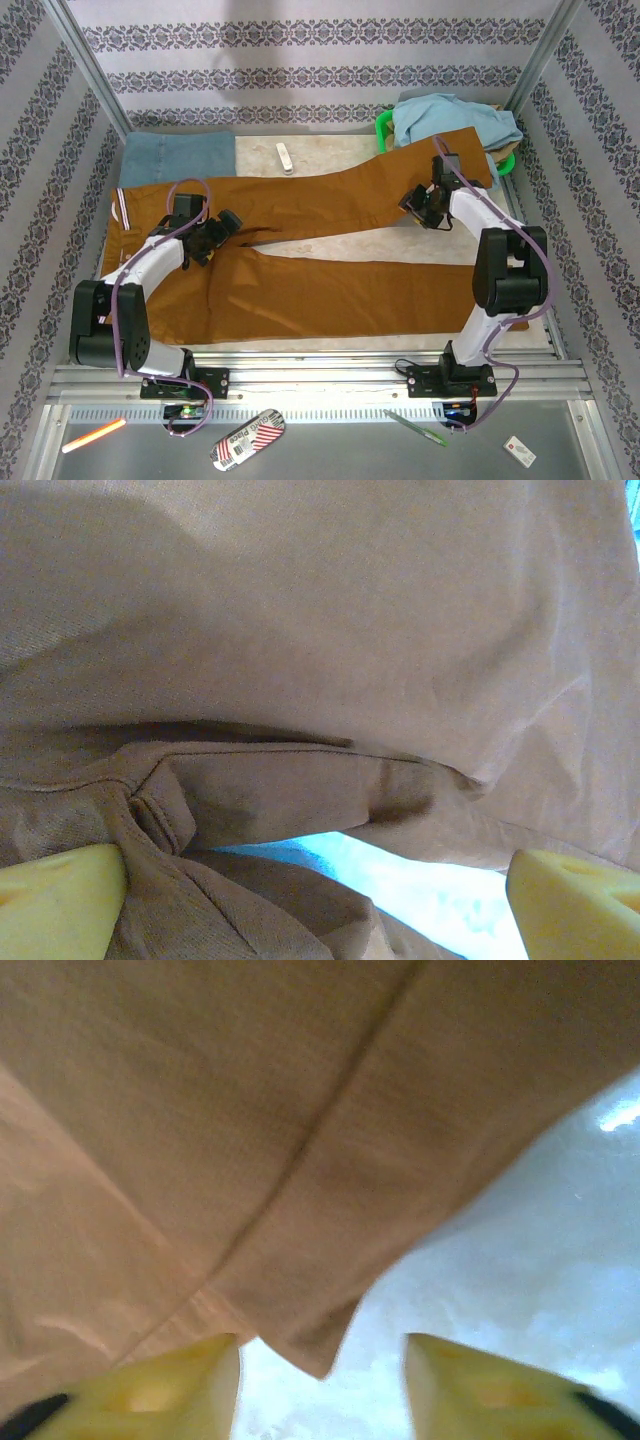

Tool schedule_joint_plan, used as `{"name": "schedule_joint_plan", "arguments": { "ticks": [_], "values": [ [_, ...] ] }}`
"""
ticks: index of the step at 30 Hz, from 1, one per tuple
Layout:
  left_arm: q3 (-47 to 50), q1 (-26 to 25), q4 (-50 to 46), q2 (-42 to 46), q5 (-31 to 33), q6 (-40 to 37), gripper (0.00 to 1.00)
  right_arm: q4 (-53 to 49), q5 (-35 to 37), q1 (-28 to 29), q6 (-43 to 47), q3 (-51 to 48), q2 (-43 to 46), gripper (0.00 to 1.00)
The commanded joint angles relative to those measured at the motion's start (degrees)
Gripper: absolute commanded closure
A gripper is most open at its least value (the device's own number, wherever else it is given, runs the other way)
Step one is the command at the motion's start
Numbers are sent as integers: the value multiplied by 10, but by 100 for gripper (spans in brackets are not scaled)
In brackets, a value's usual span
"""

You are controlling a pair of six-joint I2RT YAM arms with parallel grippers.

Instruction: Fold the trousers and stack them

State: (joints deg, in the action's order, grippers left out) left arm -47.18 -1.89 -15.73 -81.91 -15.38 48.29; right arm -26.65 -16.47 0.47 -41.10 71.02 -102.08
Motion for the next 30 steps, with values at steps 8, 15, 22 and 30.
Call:
{"name": "schedule_joint_plan", "arguments": {
  "ticks": [8, 15, 22, 30],
  "values": [
    [-12, -4, -4, 20, 10, -24, 3, 36, 6, 2, 11, 3, 32, 100],
    [-2, -4, 5, 33, -1, -31, 4, -4, 108, 30, -4, -116, 183, 100],
    [27, -4, 36, 32, -18, -25, 4, -16, 127, 31, -39, -286, 276, 100],
    [48, -4, 50, 42, -39, -21, 4, -50, 148, 17, -51, -319, 301, 72]
  ]
}}
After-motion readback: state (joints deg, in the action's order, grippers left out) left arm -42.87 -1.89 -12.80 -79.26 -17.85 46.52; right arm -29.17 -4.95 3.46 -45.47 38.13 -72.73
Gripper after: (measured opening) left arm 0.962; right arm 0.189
